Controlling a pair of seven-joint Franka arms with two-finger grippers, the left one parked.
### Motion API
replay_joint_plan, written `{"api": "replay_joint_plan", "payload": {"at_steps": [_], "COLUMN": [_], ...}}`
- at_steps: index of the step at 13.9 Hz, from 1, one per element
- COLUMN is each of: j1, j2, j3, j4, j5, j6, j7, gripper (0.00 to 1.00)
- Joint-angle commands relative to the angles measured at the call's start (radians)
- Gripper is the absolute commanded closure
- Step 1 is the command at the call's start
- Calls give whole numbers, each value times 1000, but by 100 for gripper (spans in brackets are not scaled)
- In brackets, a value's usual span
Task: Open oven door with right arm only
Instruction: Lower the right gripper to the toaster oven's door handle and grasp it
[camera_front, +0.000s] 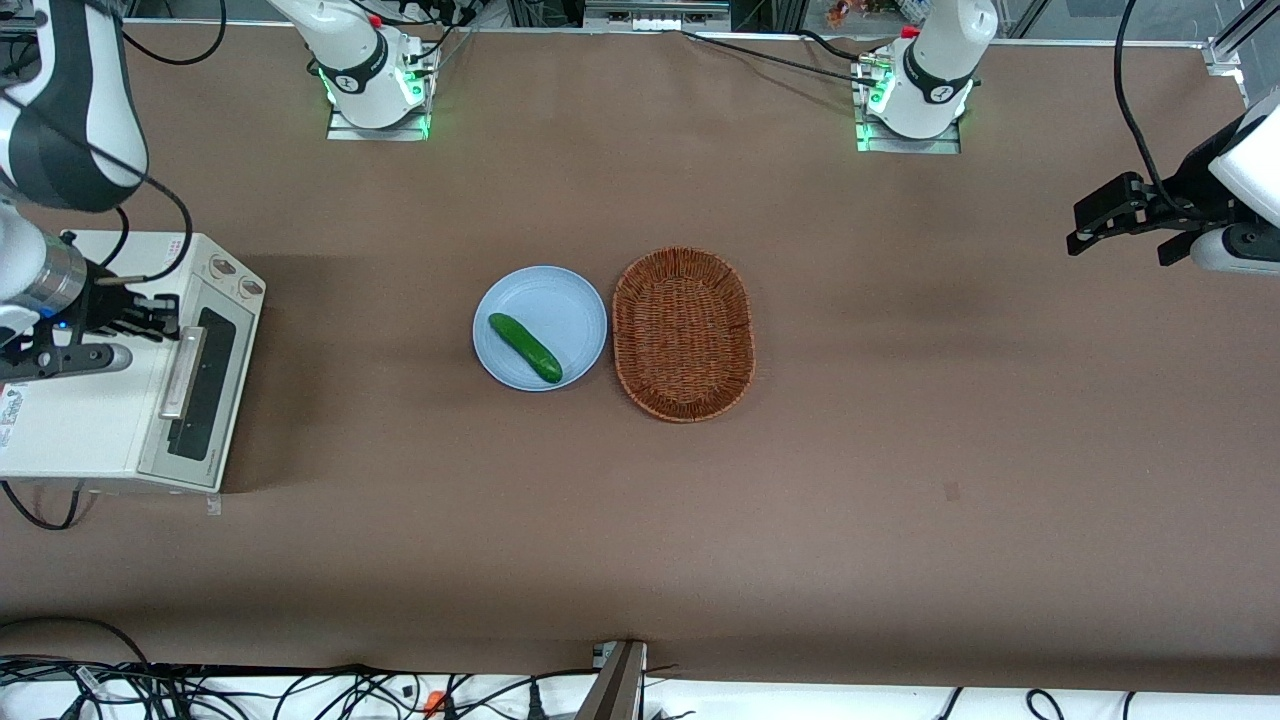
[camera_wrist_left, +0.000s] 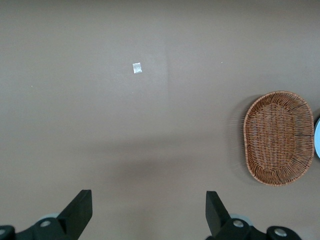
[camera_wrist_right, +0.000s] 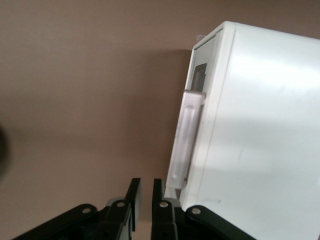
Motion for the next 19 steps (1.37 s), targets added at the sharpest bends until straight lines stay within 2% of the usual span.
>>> {"api": "replay_joint_plan", "payload": {"at_steps": [1, 3, 13, 19], "j1": [-4, -4, -6, 1], "j2": [57, 90, 160, 214], "j3": [-22, -30, -54, -56], "j4": [4, 4, -25, -21], "j5": [-19, -19, -25, -5], "j6": [67, 106, 221, 268], "j7": [-17, -29, -32, -5], "gripper": [88, 92, 93, 95]}}
